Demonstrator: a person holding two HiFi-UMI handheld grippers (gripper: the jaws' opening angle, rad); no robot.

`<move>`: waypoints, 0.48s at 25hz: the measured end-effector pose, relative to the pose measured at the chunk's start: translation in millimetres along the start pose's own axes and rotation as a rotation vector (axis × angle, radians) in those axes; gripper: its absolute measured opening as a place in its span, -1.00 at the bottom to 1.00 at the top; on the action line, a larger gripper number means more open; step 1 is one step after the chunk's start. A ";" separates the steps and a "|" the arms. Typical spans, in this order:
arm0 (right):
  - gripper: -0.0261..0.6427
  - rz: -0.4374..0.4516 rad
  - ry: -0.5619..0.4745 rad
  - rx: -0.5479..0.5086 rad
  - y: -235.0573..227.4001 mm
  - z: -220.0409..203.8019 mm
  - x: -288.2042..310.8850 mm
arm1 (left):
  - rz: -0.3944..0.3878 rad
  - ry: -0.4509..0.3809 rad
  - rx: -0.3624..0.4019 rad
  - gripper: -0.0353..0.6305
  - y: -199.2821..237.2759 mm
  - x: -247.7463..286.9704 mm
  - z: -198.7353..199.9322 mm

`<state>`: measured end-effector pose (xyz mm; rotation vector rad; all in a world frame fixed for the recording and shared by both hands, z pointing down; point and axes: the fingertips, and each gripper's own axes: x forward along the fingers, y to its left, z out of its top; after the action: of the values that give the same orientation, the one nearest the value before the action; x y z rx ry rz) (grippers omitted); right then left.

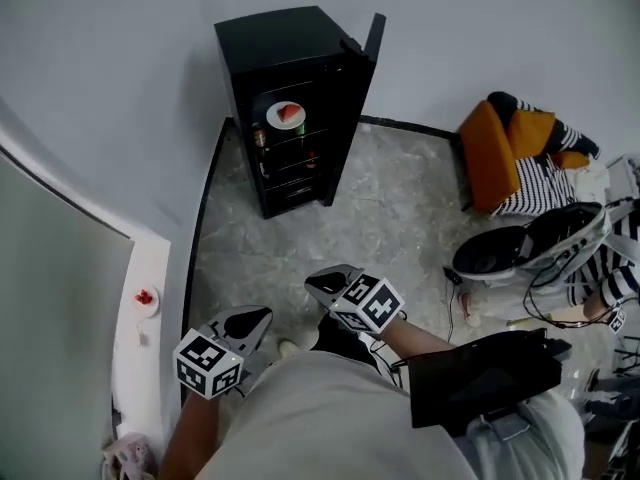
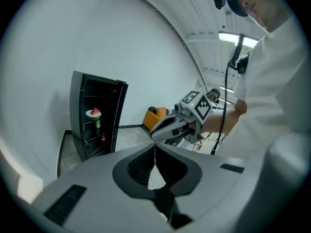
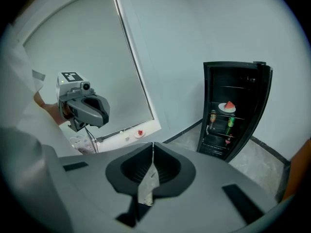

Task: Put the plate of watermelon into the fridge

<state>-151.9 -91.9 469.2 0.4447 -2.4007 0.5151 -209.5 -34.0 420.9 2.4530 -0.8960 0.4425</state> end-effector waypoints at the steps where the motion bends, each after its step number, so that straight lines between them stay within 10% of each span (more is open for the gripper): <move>1: -0.86 0.003 -0.003 -0.002 6.1 3.3 -0.7 | -0.008 0.006 0.013 -0.86 -2.3 -0.8 -0.2; 12: -0.87 0.037 0.012 -0.020 50.1 4.6 -9.6 | -0.053 0.044 0.105 -0.86 -23.8 2.6 -3.5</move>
<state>-168.8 -49.0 447.2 0.3874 -2.4047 0.5079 -192.1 -17.6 417.1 2.5447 -0.8066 0.5351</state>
